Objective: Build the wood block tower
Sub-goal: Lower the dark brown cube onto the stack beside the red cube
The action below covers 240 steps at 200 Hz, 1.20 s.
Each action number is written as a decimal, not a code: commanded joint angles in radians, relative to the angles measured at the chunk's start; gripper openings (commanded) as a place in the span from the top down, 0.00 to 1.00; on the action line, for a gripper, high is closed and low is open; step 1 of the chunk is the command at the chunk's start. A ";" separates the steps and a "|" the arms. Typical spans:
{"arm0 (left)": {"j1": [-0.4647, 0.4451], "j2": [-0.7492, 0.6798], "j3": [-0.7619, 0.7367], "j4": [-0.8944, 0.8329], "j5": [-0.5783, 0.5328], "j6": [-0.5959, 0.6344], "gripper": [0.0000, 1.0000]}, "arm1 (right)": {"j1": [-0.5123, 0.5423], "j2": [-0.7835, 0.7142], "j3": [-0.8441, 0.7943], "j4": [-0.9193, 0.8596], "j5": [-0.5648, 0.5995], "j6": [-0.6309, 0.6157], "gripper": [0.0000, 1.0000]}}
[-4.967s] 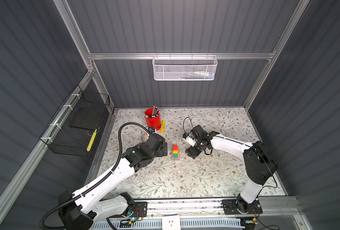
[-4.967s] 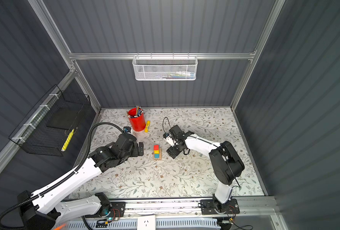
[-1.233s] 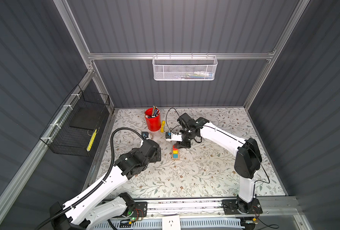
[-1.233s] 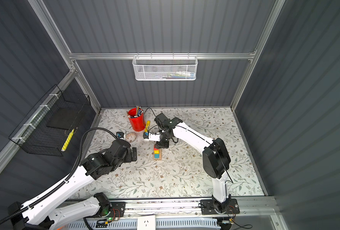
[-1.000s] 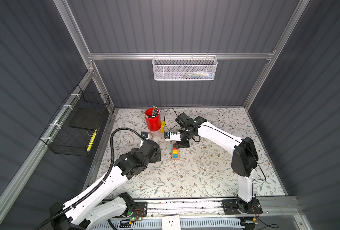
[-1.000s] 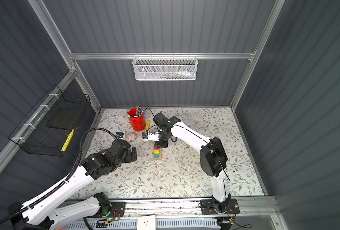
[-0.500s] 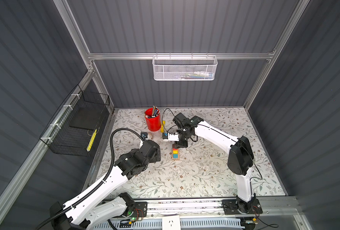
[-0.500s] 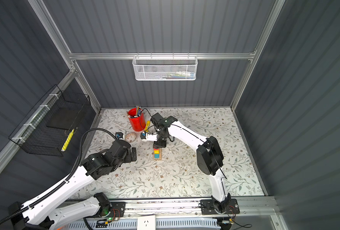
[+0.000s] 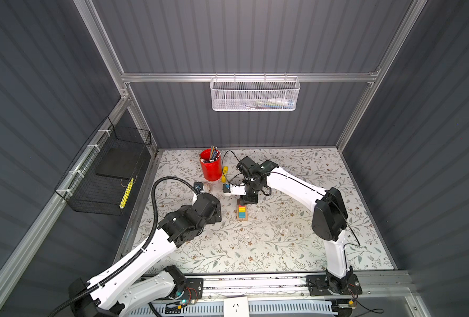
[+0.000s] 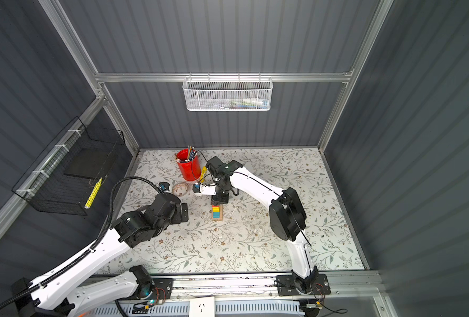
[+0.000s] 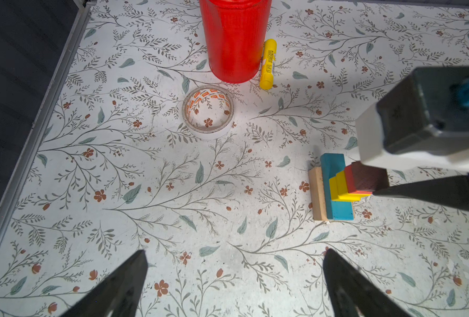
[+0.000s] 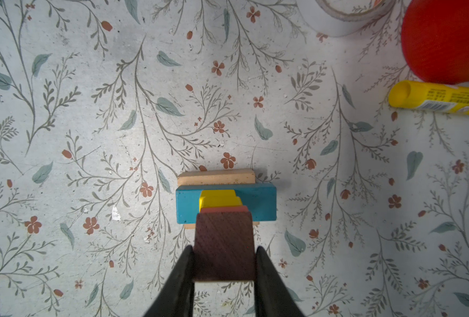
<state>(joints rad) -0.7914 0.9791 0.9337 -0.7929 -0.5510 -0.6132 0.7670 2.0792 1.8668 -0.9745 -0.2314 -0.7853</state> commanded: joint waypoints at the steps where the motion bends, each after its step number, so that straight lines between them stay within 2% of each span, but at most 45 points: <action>1: 0.000 -0.005 -0.012 -0.025 -0.017 -0.009 0.00 | 0.006 0.018 0.025 -0.027 0.004 0.012 0.73; 26: 0.000 -0.002 -0.011 -0.026 -0.018 -0.010 0.00 | 0.009 0.019 0.024 -0.024 0.008 0.013 0.72; 81: 0.000 -0.001 -0.012 -0.022 -0.013 -0.010 0.00 | 0.012 0.017 0.040 -0.027 0.010 0.025 0.60; 152: 0.000 -0.004 -0.009 -0.022 -0.014 -0.008 0.01 | 0.012 0.028 0.059 -0.036 0.017 0.033 0.58; 240: 0.000 -0.004 -0.012 -0.016 -0.016 -0.008 0.00 | 0.012 0.027 0.045 -0.025 -0.006 0.092 0.45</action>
<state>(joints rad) -0.7914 0.9791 0.9337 -0.7929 -0.5510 -0.6132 0.7761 2.0880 1.9007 -0.9848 -0.2176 -0.7208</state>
